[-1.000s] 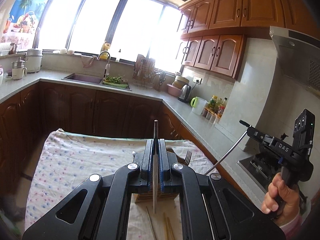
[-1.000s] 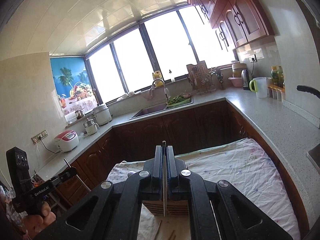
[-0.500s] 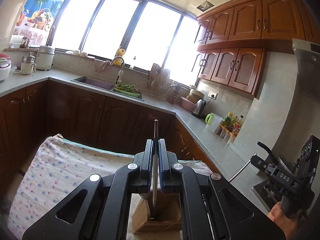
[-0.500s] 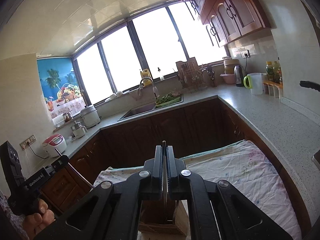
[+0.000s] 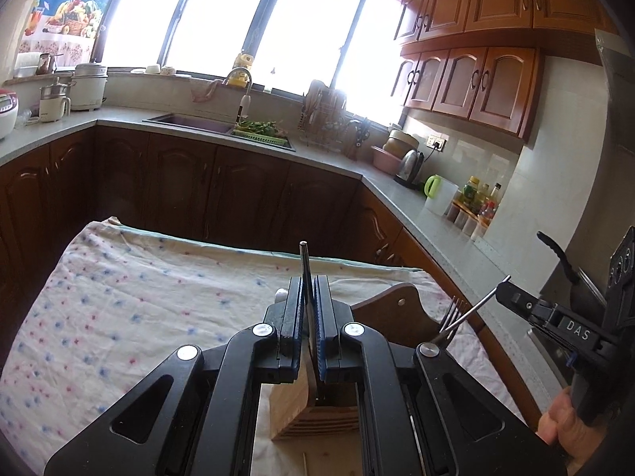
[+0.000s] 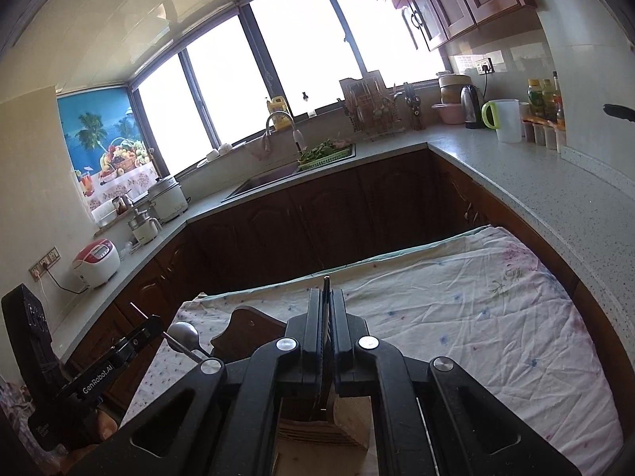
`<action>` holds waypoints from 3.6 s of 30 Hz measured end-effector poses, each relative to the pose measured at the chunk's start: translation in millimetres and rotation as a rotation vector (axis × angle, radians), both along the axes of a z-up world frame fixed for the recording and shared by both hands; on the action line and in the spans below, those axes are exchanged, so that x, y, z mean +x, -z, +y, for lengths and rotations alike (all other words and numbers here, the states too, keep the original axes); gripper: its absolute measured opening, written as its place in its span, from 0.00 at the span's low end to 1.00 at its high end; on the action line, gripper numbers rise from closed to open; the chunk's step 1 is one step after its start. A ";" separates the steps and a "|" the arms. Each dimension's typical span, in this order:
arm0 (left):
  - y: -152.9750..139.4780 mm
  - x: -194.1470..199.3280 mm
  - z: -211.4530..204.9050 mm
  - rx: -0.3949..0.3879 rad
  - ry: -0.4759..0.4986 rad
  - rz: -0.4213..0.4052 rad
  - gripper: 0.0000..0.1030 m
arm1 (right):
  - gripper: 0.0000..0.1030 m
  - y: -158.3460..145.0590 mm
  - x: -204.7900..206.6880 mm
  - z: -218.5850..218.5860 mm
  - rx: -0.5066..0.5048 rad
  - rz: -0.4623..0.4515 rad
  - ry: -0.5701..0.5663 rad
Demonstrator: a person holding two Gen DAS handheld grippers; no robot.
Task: Organize utensils
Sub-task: 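Open both tools to release the chopsticks in the holder, then move both tools back down to the remaining chopsticks, then close the right tool on a wooden chopstick while the left tool grasps a metal chopstick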
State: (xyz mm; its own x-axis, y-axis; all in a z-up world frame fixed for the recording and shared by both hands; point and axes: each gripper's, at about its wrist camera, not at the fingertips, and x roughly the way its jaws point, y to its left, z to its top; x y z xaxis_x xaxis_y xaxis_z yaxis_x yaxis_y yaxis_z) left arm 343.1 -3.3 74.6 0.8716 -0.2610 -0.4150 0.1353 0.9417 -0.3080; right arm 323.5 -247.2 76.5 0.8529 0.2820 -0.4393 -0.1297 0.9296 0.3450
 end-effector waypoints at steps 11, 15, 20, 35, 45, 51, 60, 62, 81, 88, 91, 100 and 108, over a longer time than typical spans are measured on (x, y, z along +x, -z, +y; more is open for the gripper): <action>-1.9 3.0 0.0 0.017 0.001 0.018 0.05 | 0.03 -3.0 2.1 2.8 -0.005 0.005 -0.003; -4.2 0.8 0.4 0.023 -0.004 0.018 0.06 | 0.08 -3.4 3.1 2.7 0.006 0.011 -0.010; -9.5 -6.5 3.2 0.029 -0.018 0.008 0.36 | 0.39 -3.7 -2.7 -3.4 0.050 -0.001 -0.009; -5.6 -67.3 27.6 0.009 -0.054 0.038 0.75 | 0.91 -3.2 -65.3 -28.1 0.135 -0.051 0.012; 23.3 -120.5 30.9 0.005 -0.038 0.125 0.76 | 0.92 32.1 -127.5 -40.7 0.119 0.028 0.051; 46.3 -145.4 30.8 0.001 -0.028 0.178 0.76 | 0.92 59.5 -160.0 -49.3 0.109 0.092 0.080; 85.9 -167.9 27.7 0.003 -0.026 0.270 0.76 | 0.92 100.4 -185.7 -47.0 0.070 0.181 0.093; 92.1 -170.6 25.7 0.009 -0.022 0.286 0.76 | 0.92 106.2 -187.3 -45.2 0.065 0.196 0.088; 100.7 -149.1 10.8 0.055 0.014 0.331 0.76 | 0.74 115.3 -160.0 -25.3 -0.002 0.233 0.039; 102.7 -125.6 3.1 0.075 0.034 0.355 0.75 | 0.39 122.2 -129.4 -17.2 -0.022 0.288 0.010; 103.5 -114.7 -1.2 0.087 0.046 0.361 0.69 | 0.28 125.2 -116.0 -9.9 -0.031 0.306 -0.018; 114.1 -81.7 -18.2 0.141 0.097 0.403 0.57 | 0.11 148.7 -82.5 0.6 -0.063 0.390 -0.038; 132.1 -51.0 -32.4 0.183 0.138 0.451 0.49 | 0.07 164.9 -67.6 -3.2 -0.080 0.436 -0.029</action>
